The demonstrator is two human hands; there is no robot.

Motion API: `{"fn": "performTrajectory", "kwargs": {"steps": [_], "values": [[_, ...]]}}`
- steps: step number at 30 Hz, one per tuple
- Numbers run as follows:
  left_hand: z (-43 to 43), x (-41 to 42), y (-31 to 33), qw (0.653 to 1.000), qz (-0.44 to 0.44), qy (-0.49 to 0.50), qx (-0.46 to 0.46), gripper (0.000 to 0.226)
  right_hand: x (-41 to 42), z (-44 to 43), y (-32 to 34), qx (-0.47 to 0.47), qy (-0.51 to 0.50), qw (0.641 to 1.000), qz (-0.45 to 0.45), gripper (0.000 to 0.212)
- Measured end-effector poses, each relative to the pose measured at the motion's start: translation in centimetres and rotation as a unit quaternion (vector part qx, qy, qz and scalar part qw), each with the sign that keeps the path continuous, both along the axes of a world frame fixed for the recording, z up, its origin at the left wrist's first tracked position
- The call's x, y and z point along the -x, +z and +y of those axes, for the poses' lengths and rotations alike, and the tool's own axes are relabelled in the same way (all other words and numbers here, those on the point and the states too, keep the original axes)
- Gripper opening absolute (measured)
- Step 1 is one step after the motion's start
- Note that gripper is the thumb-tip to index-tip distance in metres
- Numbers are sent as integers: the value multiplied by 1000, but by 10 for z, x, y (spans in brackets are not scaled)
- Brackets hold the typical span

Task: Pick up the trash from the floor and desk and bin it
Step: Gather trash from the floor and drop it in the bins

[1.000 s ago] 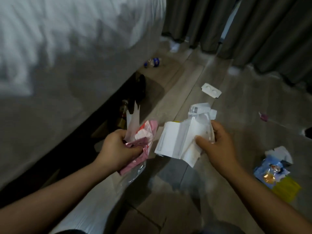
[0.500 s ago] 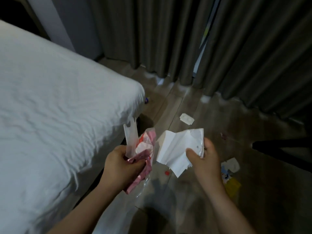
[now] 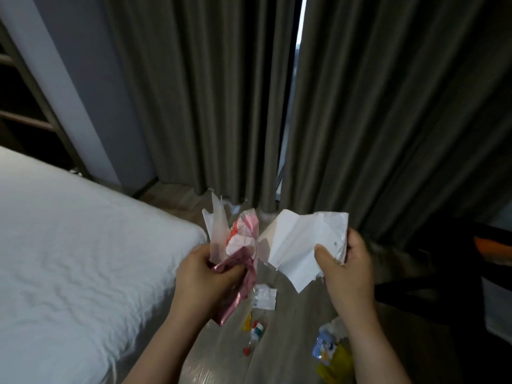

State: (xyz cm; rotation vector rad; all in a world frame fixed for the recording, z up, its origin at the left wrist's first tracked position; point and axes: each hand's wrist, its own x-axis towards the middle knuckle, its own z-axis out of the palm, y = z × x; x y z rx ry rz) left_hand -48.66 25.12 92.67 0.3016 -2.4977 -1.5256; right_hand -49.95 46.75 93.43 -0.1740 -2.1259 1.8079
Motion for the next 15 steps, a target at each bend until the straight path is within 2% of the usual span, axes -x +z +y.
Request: {"fn": "performTrajectory", "kwargs": {"steps": [6, 10, 13, 15], "values": [[47, -3, 46, 999, 40, -35, -12, 18, -24, 40, 51, -18, -55, 997, 50, 37], [72, 4, 72, 993, 64, -96, -10, 27, -39, 63, 74, -20, -104, 992, 68, 41], [84, 14, 82, 989, 65, -134, -23, 21, -48, 73, 86, 7, -156, 985, 74, 45], [92, 23, 85, 984, 64, -163, -36, 19, -54, 78, 92, -11, -193, 977, 90, 44]]}}
